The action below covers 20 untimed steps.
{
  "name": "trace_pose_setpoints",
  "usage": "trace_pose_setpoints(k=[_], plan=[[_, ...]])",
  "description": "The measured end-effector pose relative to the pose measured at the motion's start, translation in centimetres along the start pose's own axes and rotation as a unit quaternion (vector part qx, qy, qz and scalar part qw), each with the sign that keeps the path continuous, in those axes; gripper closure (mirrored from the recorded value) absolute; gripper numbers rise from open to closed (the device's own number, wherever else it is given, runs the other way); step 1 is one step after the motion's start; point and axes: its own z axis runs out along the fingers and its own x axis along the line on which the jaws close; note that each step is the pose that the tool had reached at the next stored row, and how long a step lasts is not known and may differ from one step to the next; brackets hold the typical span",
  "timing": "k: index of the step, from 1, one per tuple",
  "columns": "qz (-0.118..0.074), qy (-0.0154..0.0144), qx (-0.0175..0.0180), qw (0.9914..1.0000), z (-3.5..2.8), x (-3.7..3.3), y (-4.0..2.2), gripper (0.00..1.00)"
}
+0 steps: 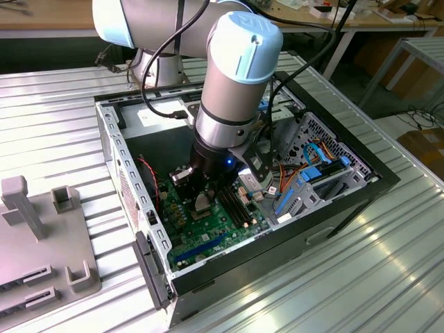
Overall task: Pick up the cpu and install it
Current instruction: 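Place the cpu into insertion slot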
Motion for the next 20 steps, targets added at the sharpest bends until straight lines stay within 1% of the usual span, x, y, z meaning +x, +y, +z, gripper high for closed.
trace_pose_setpoints(k=[6,8,9,10,16,20], plan=[[0.000,0.0000,0.0000,1.00000,0.02,0.02,0.00,0.53],[0.000,0.0000,-0.0006,1.00000,1.27,-0.03,-0.06,0.53],[0.000,0.0000,-0.0016,1.00000,1.50,-0.04,-0.07,0.53],[0.000,-0.0001,-0.0041,0.99999,1.74,-0.04,-0.25,0.53],[0.000,-0.0001,-0.0053,0.99999,2.22,-0.06,-0.27,0.53],[0.000,-0.0002,-0.0078,0.99997,2.39,-0.07,-0.26,0.53]])
